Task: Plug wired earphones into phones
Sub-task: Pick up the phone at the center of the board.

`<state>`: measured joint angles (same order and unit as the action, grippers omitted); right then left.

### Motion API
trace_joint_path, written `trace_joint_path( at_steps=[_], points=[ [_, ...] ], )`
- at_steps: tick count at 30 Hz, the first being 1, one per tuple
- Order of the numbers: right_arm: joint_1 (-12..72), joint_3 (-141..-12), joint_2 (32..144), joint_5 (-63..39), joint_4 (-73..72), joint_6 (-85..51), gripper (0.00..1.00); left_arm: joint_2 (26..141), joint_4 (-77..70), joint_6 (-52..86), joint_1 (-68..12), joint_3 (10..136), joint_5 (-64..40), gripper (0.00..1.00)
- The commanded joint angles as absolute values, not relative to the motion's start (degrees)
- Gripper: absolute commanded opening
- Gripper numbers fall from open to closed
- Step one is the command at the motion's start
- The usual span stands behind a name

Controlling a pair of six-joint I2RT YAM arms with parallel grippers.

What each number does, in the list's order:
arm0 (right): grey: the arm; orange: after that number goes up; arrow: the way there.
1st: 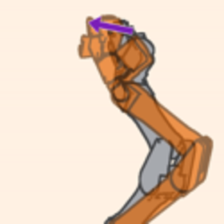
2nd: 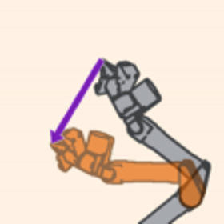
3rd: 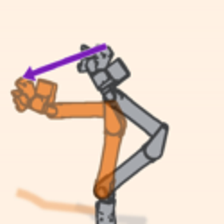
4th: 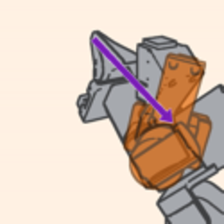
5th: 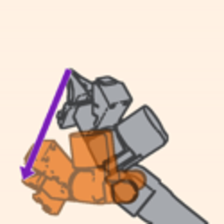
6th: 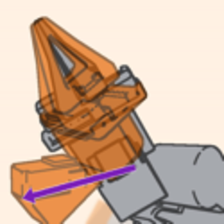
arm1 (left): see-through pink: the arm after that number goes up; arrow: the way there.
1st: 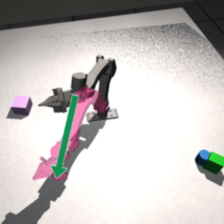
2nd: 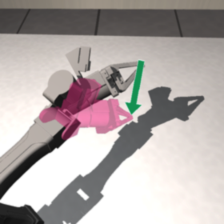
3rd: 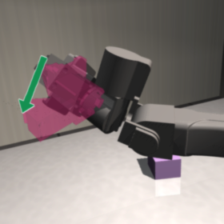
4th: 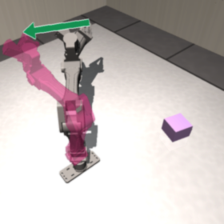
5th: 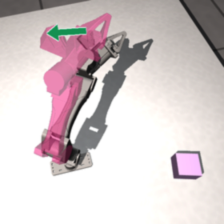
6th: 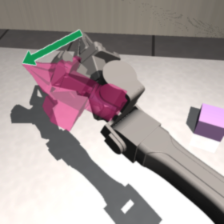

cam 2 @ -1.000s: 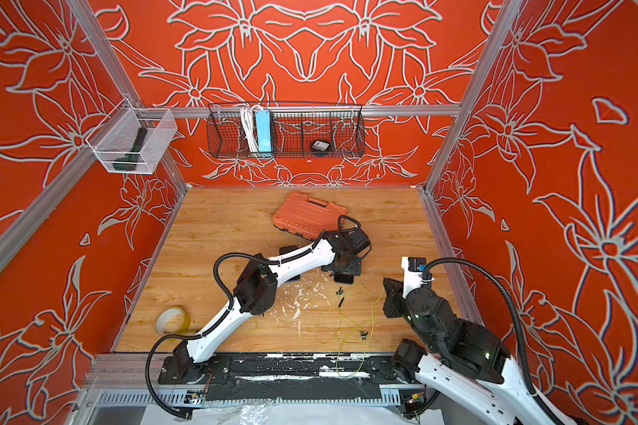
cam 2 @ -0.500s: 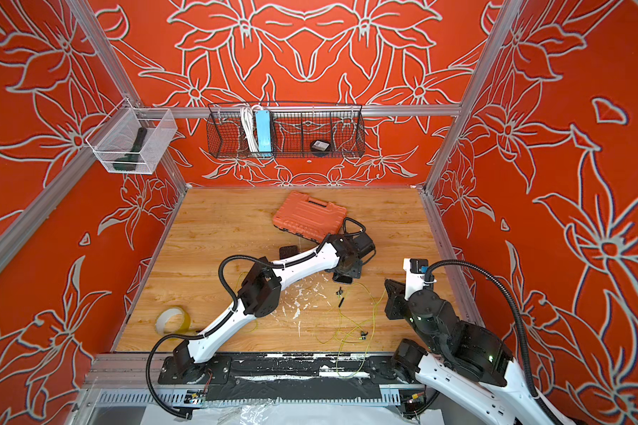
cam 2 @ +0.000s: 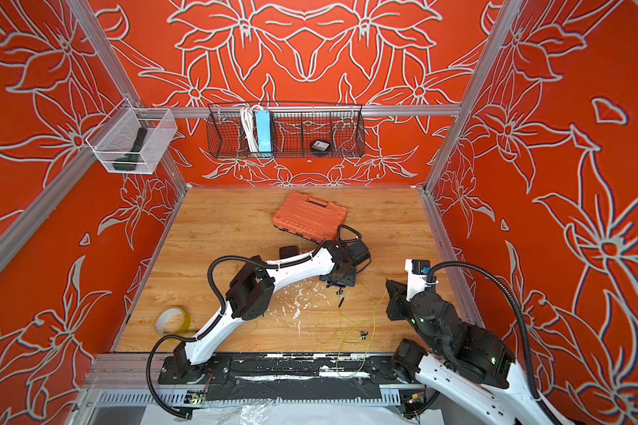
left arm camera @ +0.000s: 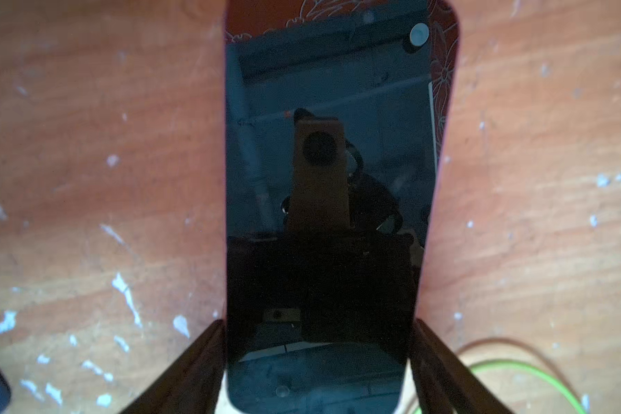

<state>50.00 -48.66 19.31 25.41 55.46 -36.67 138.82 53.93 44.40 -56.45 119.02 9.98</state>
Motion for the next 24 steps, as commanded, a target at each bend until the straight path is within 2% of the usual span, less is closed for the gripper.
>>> trace_joint_path(
  at_steps=[1, 8, 24],
  points=[
    [50.4, -47.8, 18.7, 25.1, 56.4, -36.3, 0.06, 140.0, 58.5, 47.1, -57.2, 115.1, 7.2, 0.74],
    [50.4, -46.9, 18.1, 24.7, 55.8, -36.3, 0.07, 135.3, 56.8, 49.9, -58.3, 109.7, 5.7, 0.72],
    [50.4, -45.1, 19.4, 20.7, 53.0, -35.7, 0.06, 120.1, 42.2, 62.4, -54.8, 82.4, 2.5, 0.67]
  ],
)
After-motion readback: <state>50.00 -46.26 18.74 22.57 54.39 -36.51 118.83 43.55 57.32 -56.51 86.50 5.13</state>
